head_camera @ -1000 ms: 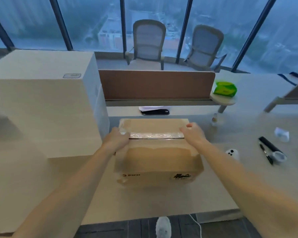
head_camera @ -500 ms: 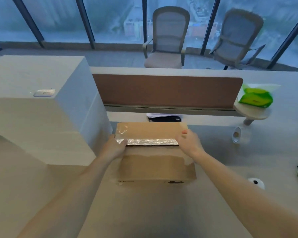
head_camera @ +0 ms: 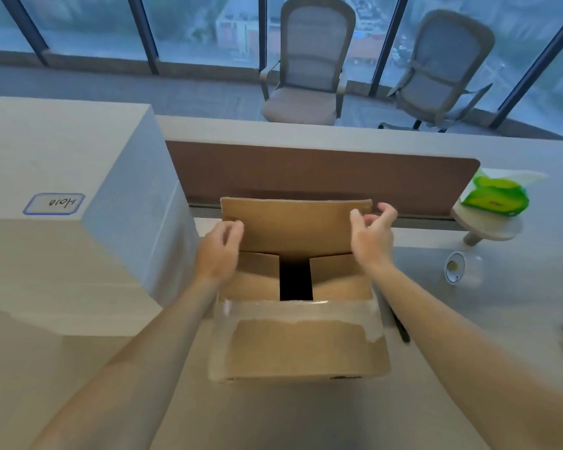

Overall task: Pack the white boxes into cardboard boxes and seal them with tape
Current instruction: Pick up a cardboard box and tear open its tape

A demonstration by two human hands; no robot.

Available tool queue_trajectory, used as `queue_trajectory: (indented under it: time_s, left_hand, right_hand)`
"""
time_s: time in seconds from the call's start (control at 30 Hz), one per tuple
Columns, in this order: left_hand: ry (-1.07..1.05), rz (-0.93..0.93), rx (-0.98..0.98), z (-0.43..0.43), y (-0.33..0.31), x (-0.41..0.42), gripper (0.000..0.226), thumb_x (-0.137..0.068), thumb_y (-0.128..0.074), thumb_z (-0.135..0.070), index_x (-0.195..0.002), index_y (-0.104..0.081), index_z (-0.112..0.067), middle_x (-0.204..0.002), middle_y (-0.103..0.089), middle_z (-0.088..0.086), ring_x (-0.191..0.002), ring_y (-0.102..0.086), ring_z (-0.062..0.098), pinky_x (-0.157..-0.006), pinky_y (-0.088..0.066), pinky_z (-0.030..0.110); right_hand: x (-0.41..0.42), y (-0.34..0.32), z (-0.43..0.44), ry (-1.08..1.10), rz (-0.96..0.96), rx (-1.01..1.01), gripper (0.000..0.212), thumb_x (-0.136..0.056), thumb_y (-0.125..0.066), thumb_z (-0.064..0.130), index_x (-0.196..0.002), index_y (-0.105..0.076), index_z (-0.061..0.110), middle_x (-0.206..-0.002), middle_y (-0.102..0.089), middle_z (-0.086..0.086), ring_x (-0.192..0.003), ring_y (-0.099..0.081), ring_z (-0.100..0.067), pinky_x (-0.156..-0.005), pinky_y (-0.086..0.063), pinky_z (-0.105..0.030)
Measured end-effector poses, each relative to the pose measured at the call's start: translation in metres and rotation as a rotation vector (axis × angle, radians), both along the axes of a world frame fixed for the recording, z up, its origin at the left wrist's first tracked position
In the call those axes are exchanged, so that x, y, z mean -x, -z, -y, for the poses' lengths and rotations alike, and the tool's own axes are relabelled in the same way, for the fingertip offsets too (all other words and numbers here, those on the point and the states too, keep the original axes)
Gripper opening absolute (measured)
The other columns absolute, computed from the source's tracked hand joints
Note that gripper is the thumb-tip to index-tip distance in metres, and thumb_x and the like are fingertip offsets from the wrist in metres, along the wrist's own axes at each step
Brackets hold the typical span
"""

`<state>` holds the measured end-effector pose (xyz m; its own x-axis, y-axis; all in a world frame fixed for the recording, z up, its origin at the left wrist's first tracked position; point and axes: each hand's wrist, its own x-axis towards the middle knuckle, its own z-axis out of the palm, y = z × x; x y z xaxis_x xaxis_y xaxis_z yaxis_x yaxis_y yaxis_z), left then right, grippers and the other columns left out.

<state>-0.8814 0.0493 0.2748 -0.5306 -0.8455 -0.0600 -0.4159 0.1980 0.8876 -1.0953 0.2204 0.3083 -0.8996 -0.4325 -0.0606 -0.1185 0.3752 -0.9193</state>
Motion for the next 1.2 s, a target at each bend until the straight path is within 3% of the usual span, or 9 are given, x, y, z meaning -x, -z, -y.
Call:
queue_trajectory:
  time_s: [0.1,0.2,0.3,0.5,0.7,0.8,0.93,1.03,1.2]
  left_hand:
    - [0.215,0.263,0.375,0.009,0.028,0.007,0.059,-0.095,-0.039,-0.054,-0.135,-0.059,-0.015,-0.141,-0.054,0.002,-0.133,-0.044,0.019,-0.112,-0.037,0.037]
    - [0.276,0.425,0.487,0.014,0.05,0.012,0.067,-0.094,-0.032,-0.058,-0.142,-0.053,-0.016,-0.151,-0.045,0.004,-0.142,-0.035,0.023,-0.118,-0.028,0.041]
    - [0.284,0.463,0.448,0.016,0.061,0.012,0.07,-0.092,-0.026,-0.064,-0.134,-0.059,-0.018,-0.135,-0.056,0.003,-0.128,-0.045,0.021,-0.105,-0.034,0.033]
    - [0.257,0.593,0.431,0.017,0.065,0.019,0.066,-0.087,-0.032,-0.07,-0.118,-0.066,-0.022,-0.114,-0.063,-0.002,-0.109,-0.052,0.016,-0.087,-0.037,0.024]
    - [0.347,0.639,0.319,0.021,0.04,0.017,0.067,-0.09,-0.027,-0.067,-0.129,-0.063,-0.025,-0.129,-0.061,0.0,-0.122,-0.05,0.022,-0.106,-0.037,0.04]
    - [0.33,0.611,0.298,0.023,0.013,0.012,0.049,-0.099,-0.043,-0.054,-0.132,-0.062,-0.022,-0.134,-0.056,0.001,-0.127,-0.047,0.023,-0.109,-0.039,0.043]
    - [0.355,0.658,0.252,0.003,-0.011,0.002,0.029,-0.099,-0.052,-0.04,-0.107,-0.069,-0.018,-0.109,-0.068,0.004,-0.097,-0.061,0.021,-0.084,-0.052,0.035]
    - [0.411,0.818,0.135,-0.018,-0.011,-0.009,0.042,-0.099,-0.05,-0.048,-0.081,-0.067,-0.013,-0.082,-0.067,0.004,-0.075,-0.061,0.018,-0.06,-0.044,0.03]
    - [0.319,0.681,0.244,-0.038,-0.036,-0.03,0.049,-0.101,-0.05,-0.043,-0.06,-0.067,-0.022,-0.058,-0.065,-0.008,-0.062,-0.061,0.008,-0.067,-0.047,0.028]
  right_hand:
    - [0.002,0.035,0.001,-0.39,-0.462,-0.28,0.06,-0.097,-0.054,0.036,-0.147,-0.032,0.013,-0.146,-0.043,-0.006,-0.133,-0.042,-0.021,-0.108,-0.038,-0.037]
    - [0.023,0.069,0.005,-0.674,-0.746,-0.634,0.06,-0.098,-0.045,0.047,-0.147,-0.037,0.013,-0.149,-0.043,-0.008,-0.137,-0.038,-0.025,-0.113,-0.031,-0.041]
    - [0.034,0.086,0.008,-0.695,-0.769,-0.711,0.052,-0.1,-0.029,0.053,-0.129,-0.055,0.018,-0.125,-0.06,-0.005,-0.113,-0.054,-0.024,-0.094,-0.042,-0.036]
    - [0.035,0.095,0.009,-0.662,-0.853,-0.745,0.088,-0.089,0.016,0.066,-0.085,-0.06,0.023,-0.076,-0.065,0.002,-0.066,-0.059,-0.019,-0.059,-0.039,-0.031]
    - [0.044,0.075,0.017,-0.77,-0.542,-0.764,0.042,-0.1,-0.033,0.053,-0.105,-0.063,0.024,-0.103,-0.067,0.0,-0.094,-0.061,-0.023,-0.08,-0.05,-0.038]
    - [0.043,0.043,0.016,-0.754,-0.412,-0.69,0.034,-0.1,-0.043,0.044,-0.118,-0.061,0.022,-0.11,-0.063,0.002,-0.098,-0.058,-0.018,-0.086,-0.051,-0.038]
    - [0.014,0.014,0.006,-0.731,-0.362,-0.554,0.027,-0.101,-0.045,0.036,-0.112,-0.063,0.019,-0.102,-0.063,0.004,-0.092,-0.057,-0.015,-0.077,-0.047,-0.03]
    - [-0.016,0.016,-0.008,-0.891,-0.119,-0.635,0.032,-0.102,-0.043,0.041,-0.102,-0.067,0.02,-0.093,-0.068,0.003,-0.085,-0.063,-0.017,-0.078,-0.053,-0.034]
    - [-0.04,-0.001,-0.024,-1.006,-0.148,-0.659,0.037,-0.101,-0.045,0.046,-0.089,-0.072,0.023,-0.082,-0.071,0.004,-0.074,-0.065,-0.013,-0.068,-0.053,-0.031]
